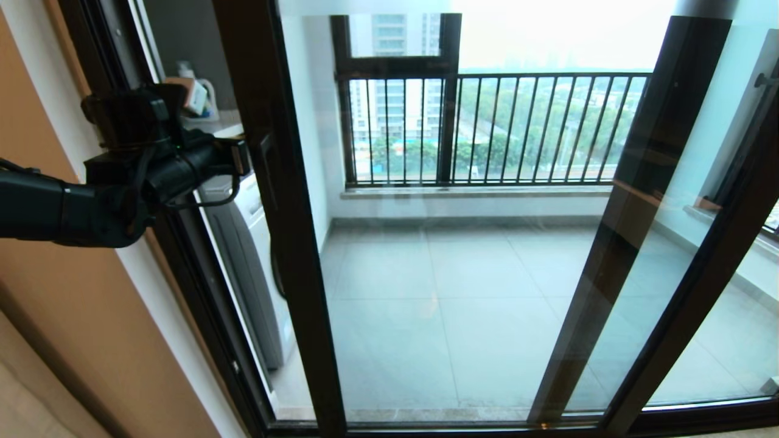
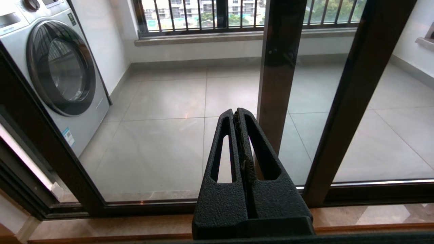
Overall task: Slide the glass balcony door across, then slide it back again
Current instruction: Open the slid door
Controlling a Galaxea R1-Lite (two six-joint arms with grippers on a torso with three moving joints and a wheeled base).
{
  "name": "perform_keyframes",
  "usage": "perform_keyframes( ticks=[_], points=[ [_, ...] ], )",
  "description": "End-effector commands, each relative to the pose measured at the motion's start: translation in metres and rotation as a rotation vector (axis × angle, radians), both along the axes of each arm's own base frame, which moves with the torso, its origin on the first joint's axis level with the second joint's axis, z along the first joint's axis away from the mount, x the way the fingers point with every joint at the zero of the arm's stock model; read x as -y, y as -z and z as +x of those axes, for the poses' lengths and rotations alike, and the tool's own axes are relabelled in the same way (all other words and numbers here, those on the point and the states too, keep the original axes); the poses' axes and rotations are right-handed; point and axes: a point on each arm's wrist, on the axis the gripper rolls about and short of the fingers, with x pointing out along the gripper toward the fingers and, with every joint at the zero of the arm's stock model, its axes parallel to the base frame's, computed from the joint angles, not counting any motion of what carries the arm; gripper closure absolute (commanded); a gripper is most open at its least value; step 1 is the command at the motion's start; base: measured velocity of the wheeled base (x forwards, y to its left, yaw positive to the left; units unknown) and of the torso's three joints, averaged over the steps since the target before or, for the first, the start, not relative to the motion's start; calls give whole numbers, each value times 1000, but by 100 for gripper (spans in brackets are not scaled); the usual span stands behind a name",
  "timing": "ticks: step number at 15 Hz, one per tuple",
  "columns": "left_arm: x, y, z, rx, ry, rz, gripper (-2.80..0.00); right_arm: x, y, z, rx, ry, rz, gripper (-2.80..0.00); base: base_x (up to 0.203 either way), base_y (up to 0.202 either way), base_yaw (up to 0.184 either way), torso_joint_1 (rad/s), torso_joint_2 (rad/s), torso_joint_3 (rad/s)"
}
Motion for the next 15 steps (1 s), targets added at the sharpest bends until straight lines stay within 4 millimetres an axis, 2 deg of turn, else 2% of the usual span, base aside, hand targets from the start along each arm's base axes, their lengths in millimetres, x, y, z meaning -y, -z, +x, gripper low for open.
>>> perform_keyframes(
  ticks=[1, 3, 6, 13, 15],
  points=[
    [18, 1, 1, 6, 31, 10, 0, 0, 3, 1, -7, 0, 0, 0, 0, 0, 0, 0, 0, 0],
    [27, 1, 3, 8, 47, 13, 0, 0, 3, 1, -8, 0, 0, 0, 0, 0, 0, 0, 0, 0],
    [56, -2, 4, 3, 87, 14, 0, 0, 3, 1, -8, 0, 0, 0, 0, 0, 0, 0, 0, 0],
    [97, 12, 28, -5, 107, 44, 0, 0, 3, 1, -8, 0, 0, 0, 0, 0, 0, 0, 0, 0],
    [113, 12, 28, -1, 125, 43, 0, 0, 3, 1, -8, 0, 0, 0, 0, 0, 0, 0, 0, 0]
  ],
)
